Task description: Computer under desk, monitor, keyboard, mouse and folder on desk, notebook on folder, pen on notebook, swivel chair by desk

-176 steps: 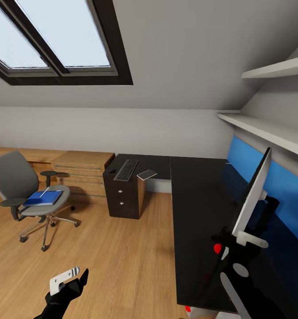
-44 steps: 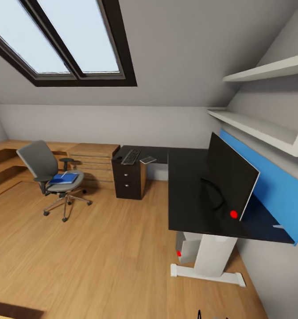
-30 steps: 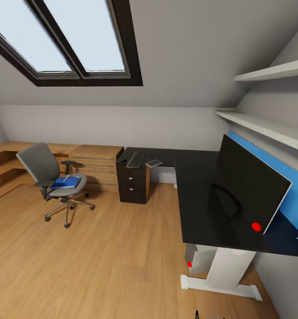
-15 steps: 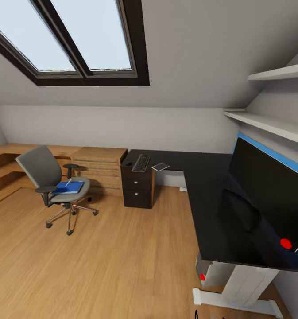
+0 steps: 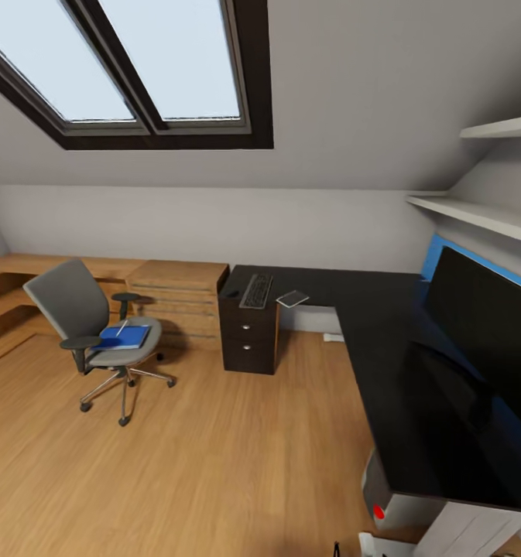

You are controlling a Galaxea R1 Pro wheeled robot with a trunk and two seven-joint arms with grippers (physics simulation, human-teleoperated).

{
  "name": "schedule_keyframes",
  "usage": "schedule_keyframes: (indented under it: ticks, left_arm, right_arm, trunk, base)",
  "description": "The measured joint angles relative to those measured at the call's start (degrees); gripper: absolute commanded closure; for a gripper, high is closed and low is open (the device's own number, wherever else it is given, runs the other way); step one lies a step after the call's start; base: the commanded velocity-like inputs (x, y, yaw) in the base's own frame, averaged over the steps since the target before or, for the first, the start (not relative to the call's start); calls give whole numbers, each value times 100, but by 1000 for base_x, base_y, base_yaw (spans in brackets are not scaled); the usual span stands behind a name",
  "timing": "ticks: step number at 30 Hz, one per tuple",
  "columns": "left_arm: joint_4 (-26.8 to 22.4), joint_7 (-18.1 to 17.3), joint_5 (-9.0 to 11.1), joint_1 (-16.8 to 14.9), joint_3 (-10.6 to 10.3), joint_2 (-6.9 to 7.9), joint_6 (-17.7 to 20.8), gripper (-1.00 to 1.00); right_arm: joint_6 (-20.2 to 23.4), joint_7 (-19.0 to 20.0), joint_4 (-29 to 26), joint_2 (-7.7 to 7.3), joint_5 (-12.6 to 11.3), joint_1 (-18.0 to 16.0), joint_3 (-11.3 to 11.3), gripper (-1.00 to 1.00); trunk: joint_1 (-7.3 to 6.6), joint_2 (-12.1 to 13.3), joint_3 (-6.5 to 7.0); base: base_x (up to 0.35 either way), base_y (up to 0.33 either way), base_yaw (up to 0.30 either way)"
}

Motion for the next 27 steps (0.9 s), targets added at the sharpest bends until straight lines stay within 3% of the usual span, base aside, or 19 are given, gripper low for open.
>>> schedule_keyframes:
  ticks: [6,19,27]
  left_arm:
    - [0,19,1,0,1,-1,-51,-100]
    - [0,29,6,0,4,1,-54,-100]
    - [5,34,7,0,7,0,-56,-100]
  right_arm:
    - [-1,4,0,9,-2,0,5,-100]
    - [-7,14,9,37,10,0,26,-100]
    - [-2,8,9,42,10,0,26,-100]
  trunk:
    - [0,0,1]
    - [0,0,65]
    - [-1,0,123]
  base:
    - [267,237,-31]
    - [272,230,-181]
    - [311,132,-54]
